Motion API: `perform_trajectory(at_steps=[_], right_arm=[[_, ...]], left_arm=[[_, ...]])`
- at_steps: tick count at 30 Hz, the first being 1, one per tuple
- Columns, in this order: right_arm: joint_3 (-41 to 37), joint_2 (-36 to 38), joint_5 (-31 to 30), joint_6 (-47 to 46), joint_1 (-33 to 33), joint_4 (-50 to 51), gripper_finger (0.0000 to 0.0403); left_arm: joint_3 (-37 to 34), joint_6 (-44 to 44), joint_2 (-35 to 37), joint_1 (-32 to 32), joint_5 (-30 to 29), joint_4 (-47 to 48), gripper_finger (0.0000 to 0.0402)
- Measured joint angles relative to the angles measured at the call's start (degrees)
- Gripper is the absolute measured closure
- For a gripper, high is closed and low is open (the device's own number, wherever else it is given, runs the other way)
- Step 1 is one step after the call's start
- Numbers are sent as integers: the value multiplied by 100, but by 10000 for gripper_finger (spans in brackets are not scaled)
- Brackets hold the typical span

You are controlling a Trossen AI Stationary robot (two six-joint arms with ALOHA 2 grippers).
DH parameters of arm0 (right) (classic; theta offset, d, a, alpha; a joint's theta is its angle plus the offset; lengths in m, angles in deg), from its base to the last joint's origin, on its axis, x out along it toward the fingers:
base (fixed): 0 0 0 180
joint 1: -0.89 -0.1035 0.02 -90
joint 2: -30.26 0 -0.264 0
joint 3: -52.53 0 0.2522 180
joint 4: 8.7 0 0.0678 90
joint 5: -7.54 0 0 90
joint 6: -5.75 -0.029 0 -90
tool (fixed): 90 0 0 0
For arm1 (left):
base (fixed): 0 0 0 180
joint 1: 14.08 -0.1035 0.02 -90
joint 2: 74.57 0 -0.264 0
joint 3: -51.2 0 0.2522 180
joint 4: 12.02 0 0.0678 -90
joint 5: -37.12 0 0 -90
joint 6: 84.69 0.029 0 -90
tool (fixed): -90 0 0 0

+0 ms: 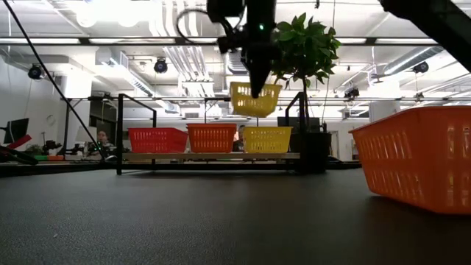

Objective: Stack baskets on shelf by color
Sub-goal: Stack the top yellow bin on top of the yellow bin on the shelf

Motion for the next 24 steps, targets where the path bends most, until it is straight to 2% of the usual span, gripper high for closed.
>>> perform_trajectory(at_steps=[9, 16, 24], right_arm=[[-167, -4, 500, 288, 675, 90, 394], [-283, -4, 532, 502, 851, 52, 394], [-305, -4, 696, 623, 842, -337, 359]], left_arm=[[0, -98, 2, 0, -9, 2, 306], [0, -98, 13, -4, -92, 2, 306], [0, -96, 13, -4, -92, 1, 306]])
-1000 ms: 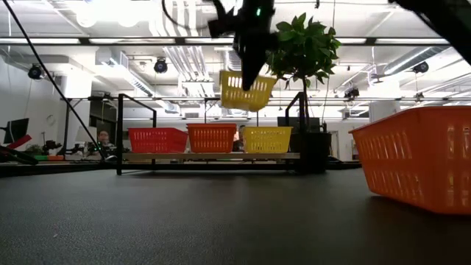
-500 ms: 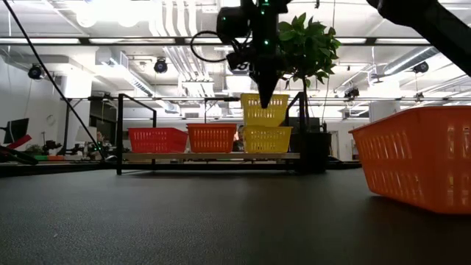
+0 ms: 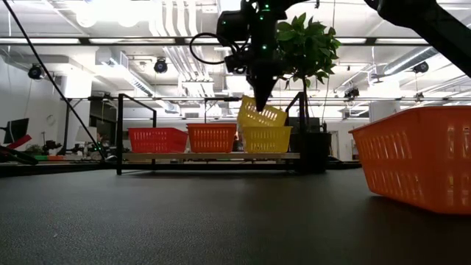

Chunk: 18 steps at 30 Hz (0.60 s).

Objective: Stack baskets on shelf by color
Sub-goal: Stack the top yellow bin on top of the yellow bin on the shelf

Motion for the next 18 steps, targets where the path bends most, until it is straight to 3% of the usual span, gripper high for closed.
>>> perform_trajectory(at_steps=[10, 18], right_arm=[[42, 0, -65, -184, -16, 0, 293], [580, 4, -68, -206, -39, 376, 300]], left_arm=[[0, 44, 0, 2, 2, -2, 306], [0, 84, 0, 4, 0, 0, 306]])
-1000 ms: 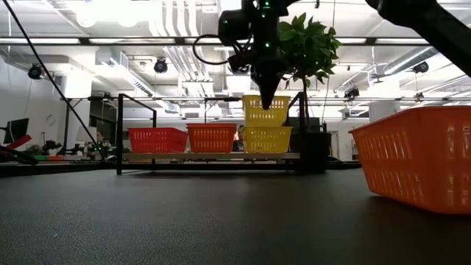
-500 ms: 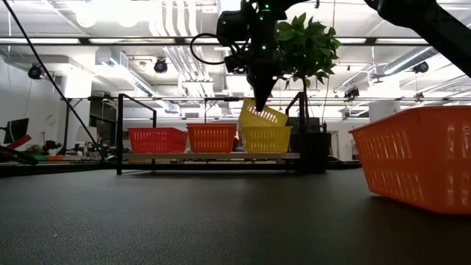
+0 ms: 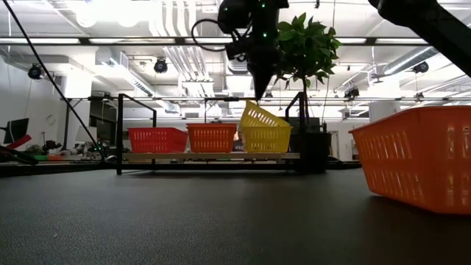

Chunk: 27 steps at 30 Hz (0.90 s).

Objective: Stack baskets on shelf by color
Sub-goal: Stack the top yellow bin on top of the yellow bin on the shelf

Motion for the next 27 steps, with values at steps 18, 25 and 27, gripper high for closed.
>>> perform_trajectory(at_steps=[18, 25, 27], right_arm=[[-157, -317, -229, 264, 96, -1180, 394], [-134, -207, -311, 313, 88, -1417, 394], [-83, -110, -369, 220, 87, -1267, 394]], left_arm=[[0, 71, -12, -2, -31, -4, 306], [0, 69, -34, 0, -33, 0, 306], [0, 69, -35, 0, -33, -3, 306]])
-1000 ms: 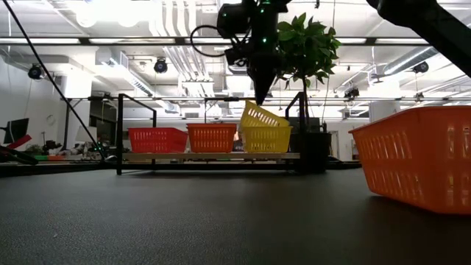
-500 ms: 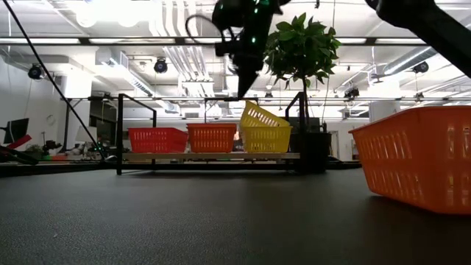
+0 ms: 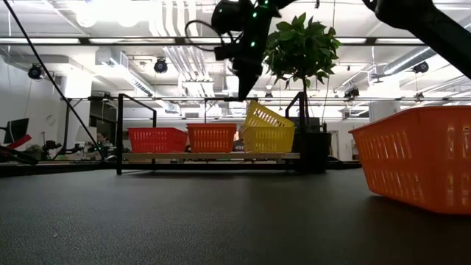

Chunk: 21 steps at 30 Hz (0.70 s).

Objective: Stack baskets on shelf by color
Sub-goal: Stack the top yellow bin on top of the yellow bin on the shelf

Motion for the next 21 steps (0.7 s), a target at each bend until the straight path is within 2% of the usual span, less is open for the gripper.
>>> perform_trajectory(at_steps=[3, 6, 12, 17, 21], right_arm=[[131, 113, -33, -393, 0, 297, 394], [232, 213, 289, -502, 7, 870, 385], [147, 311, 645, -486, -2, 1537, 321], [-286, 311, 822, -415, 0, 1392, 272], [-695, 307, 811, -409, 7, 995, 261]], left_arm=[[0, 0, 0, 0, -2, 5, 306], [0, 0, -10, 0, -2, 5, 306], [0, 0, -13, -4, -2, 4, 306], [0, 0, -17, -4, -3, 2, 306], [0, 2, -17, -4, -2, 2, 306]])
